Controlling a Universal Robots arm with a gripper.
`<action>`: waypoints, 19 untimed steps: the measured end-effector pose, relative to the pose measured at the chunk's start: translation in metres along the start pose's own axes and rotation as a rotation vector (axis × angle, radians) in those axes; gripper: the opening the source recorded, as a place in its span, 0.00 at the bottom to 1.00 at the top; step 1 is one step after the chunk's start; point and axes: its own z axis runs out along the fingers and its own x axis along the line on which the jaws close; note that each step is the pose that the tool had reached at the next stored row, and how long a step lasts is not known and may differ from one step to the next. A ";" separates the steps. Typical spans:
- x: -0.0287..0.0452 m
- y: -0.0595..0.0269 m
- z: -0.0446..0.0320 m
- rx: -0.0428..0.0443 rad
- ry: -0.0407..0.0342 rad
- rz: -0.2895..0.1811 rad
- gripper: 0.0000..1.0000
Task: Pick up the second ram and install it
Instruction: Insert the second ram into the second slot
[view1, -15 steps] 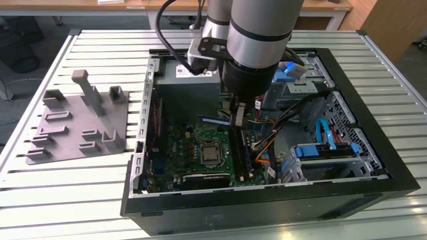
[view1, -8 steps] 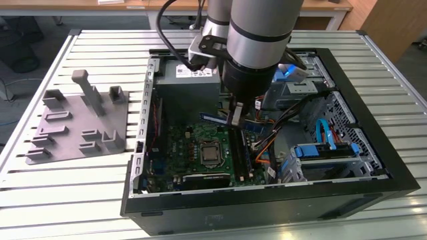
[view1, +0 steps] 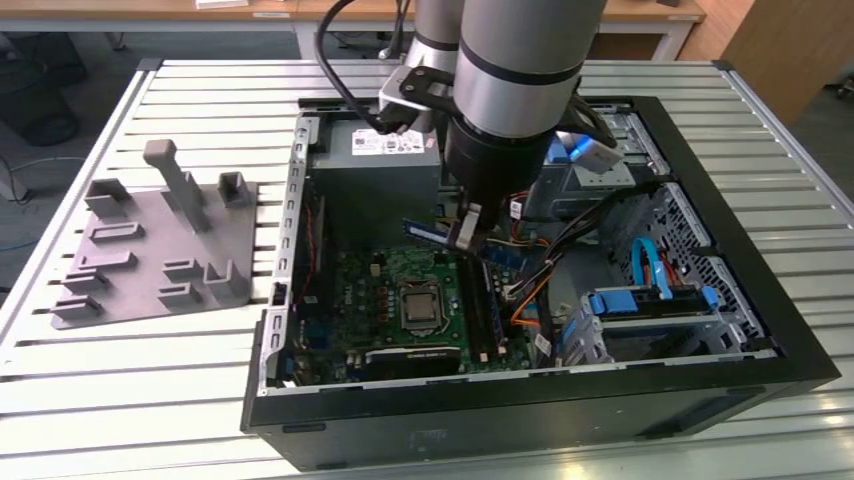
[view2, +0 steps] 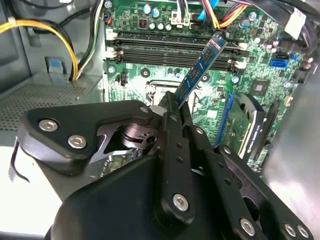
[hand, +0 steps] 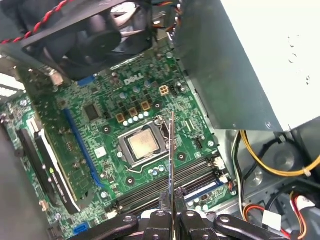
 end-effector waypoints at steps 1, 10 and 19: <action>0.0000 0.0000 0.0000 0.0004 -0.0003 0.011 0.14; 0.0000 0.0000 0.0006 0.0042 -0.0039 0.119 0.14; 0.0000 -0.0001 0.0013 0.0081 -0.0079 0.234 0.14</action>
